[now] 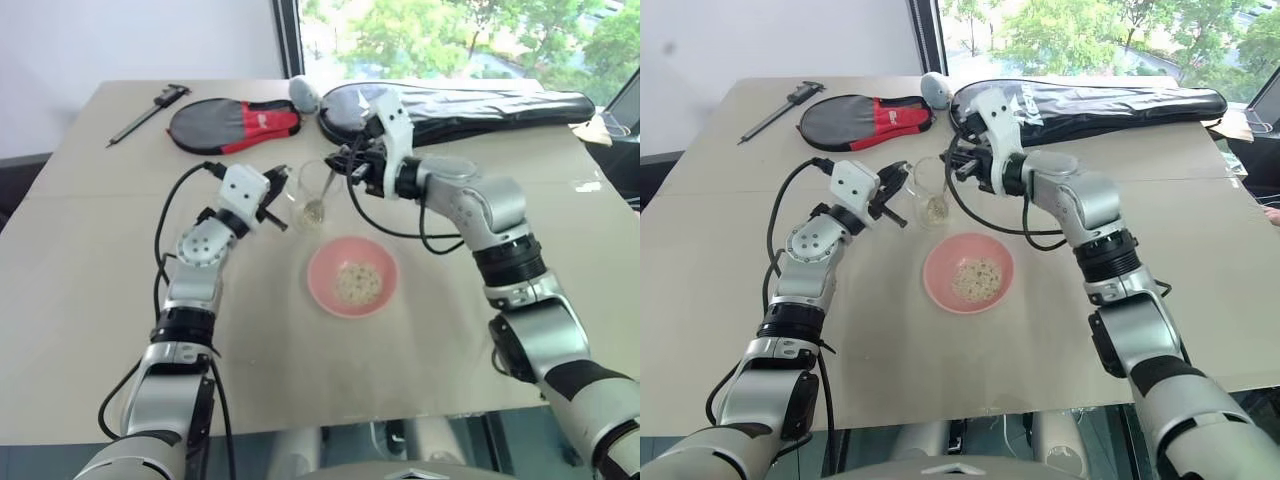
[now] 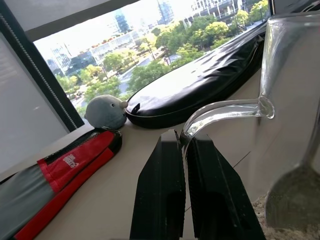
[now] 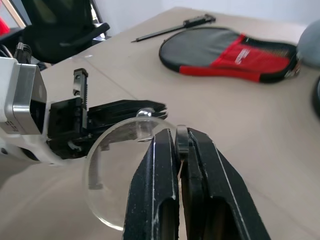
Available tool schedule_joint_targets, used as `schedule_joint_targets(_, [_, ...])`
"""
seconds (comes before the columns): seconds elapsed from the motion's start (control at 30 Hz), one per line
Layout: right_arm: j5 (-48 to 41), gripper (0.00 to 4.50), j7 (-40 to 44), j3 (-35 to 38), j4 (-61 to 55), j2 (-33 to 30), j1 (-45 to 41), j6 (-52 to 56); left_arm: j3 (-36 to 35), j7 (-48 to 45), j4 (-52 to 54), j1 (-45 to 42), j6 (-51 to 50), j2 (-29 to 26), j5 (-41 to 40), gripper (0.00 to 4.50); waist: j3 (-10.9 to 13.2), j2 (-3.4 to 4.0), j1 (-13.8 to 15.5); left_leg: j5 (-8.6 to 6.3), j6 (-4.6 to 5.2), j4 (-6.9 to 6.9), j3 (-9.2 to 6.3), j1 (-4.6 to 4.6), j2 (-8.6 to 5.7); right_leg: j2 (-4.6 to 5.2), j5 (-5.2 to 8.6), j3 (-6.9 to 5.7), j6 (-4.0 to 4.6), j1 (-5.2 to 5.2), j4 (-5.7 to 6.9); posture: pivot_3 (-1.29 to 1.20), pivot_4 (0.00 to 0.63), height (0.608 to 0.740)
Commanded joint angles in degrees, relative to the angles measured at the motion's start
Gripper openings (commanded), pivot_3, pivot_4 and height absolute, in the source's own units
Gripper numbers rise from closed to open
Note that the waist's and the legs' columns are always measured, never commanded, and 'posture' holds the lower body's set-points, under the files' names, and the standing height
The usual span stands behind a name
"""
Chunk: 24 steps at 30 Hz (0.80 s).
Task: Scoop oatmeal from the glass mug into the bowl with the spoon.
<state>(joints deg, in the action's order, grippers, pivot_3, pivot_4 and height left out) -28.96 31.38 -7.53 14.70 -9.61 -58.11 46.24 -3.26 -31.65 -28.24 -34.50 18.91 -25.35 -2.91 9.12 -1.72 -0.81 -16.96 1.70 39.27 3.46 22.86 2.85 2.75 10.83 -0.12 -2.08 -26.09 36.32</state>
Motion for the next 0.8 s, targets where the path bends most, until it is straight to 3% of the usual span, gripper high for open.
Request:
schedule_joint_targets(0.03, [-4.0, 0.00, -2.2, 5.5, -2.3, 0.9, -1.5, 7.1, -0.2, -0.1, 3.0, -0.5, 0.3, -0.4, -0.5, 0.03, 0.0, 0.00, 0.1, 0.00, 0.00, 0.04, 0.00, 0.00, 0.00, 0.01, 0.00, 0.00, 0.00, 0.00, 0.05, 0.00, 0.150, 0.740])
schedule_joint_targets(0.6, [-8.2, 0.00, -9.4, 18.0, -4.4, -0.5, -6.1, 15.5, 0.9, 0.6, 2.0, -0.4, 0.3, 1.4, -0.4, 0.03, 0.0, 0.00, 0.0, 0.00, 0.00, 0.10, -0.05, -0.05, -0.02, 0.02, 0.00, 0.00, 0.00, 0.00, 0.23, 0.00, 0.150, 0.740])
schedule_joint_targets(0.8, [-13.4, 0.00, -20.7, 28.6, -4.6, 1.8, -6.0, 25.3, -0.7, 2.4, 1.0, -1.0, 1.9, 2.9, -1.9, 0.03, 0.0, 0.00, 0.0, 0.01, -0.01, 0.10, -0.05, -0.05, -0.03, 0.03, 0.00, -0.01, 0.00, 0.00, 0.27, 0.00, 0.150, 0.740])
